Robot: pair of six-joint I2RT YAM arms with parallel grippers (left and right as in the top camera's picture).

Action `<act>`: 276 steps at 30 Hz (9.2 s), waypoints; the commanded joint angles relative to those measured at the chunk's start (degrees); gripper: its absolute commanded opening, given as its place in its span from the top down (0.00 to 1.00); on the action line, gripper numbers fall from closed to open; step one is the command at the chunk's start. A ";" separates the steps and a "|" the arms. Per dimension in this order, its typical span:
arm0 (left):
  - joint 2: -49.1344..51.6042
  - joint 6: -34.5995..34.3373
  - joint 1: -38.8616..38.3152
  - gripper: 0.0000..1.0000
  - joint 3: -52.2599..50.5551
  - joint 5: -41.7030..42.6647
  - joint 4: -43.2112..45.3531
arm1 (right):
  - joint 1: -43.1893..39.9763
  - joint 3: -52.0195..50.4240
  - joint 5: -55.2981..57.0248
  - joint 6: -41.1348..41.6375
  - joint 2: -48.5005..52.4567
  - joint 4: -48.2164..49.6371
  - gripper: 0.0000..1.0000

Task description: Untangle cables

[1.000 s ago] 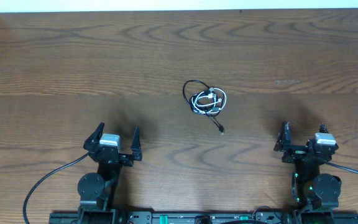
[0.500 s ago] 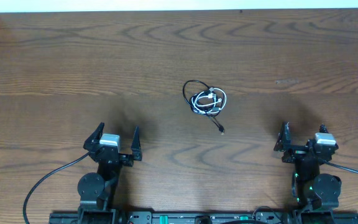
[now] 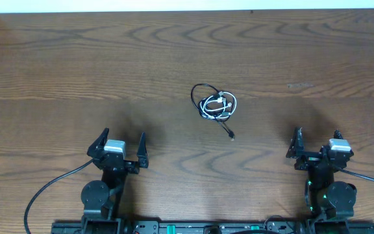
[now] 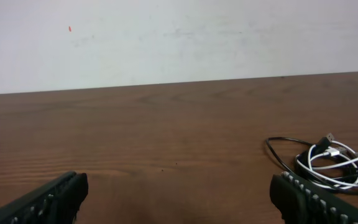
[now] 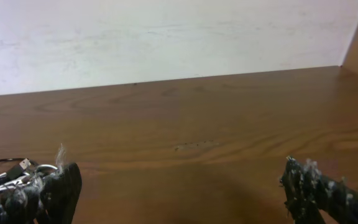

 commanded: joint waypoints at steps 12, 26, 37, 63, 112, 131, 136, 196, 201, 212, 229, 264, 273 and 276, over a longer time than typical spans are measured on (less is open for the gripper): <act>-0.35 0.76 -0.07 0.02 -0.46 2.05 -2.64 | -0.28 -0.04 0.81 -0.52 -0.20 -0.20 0.01; -0.35 0.50 -0.09 0.02 -0.46 2.12 -2.62 | -0.26 -0.04 0.79 -0.52 -0.20 -0.17 0.01; -0.33 -8.37 -0.09 0.02 0.57 2.10 -4.35 | -0.26 -0.04 -2.40 4.66 -0.20 0.42 0.01; 35.71 -10.32 -0.13 0.02 29.86 2.56 -24.04 | -0.26 24.98 -9.62 0.31 25.44 -20.41 0.01; 75.82 -23.56 -13.68 0.09 46.45 6.99 -16.48 | -0.22 45.70 -14.47 2.71 55.58 -38.84 0.01; 100.52 -21.38 -18.58 0.11 65.68 4.42 -16.98 | -0.22 45.70 -14.45 2.71 55.58 -39.71 0.01; 106.01 -21.35 -22.01 0.11 65.66 4.39 -12.35 | -0.22 45.70 -14.45 2.69 55.58 -40.13 0.01; 96.67 -21.38 -35.85 0.93 65.61 41.00 -18.45 | -0.13 45.70 -33.46 2.49 69.68 -39.21 0.53; 96.56 -21.38 -35.36 0.93 65.61 41.00 -18.25 | -0.11 45.70 -32.24 2.49 71.38 -39.30 0.67; 96.54 -22.01 -34.58 0.93 65.61 42.16 -18.23 | -0.11 45.70 -33.66 2.51 73.48 -39.56 0.65; 96.54 -35.71 -34.58 0.93 65.61 44.11 -9.64 | 1.70 45.68 -32.89 7.65 73.48 -40.92 0.81; 96.56 -16.81 -37.92 0.20 64.26 17.66 -33.05 | 2.25 45.59 -25.14 10.25 73.48 -41.99 0.99; 97.13 -13.38 -41.48 0.20 64.15 17.25 -31.04 | 2.25 45.59 -26.27 10.25 73.48 -42.07 0.99; 98.23 -13.40 -41.88 0.23 63.54 16.96 -28.30 | 2.25 45.59 -29.59 10.25 73.48 -41.94 0.99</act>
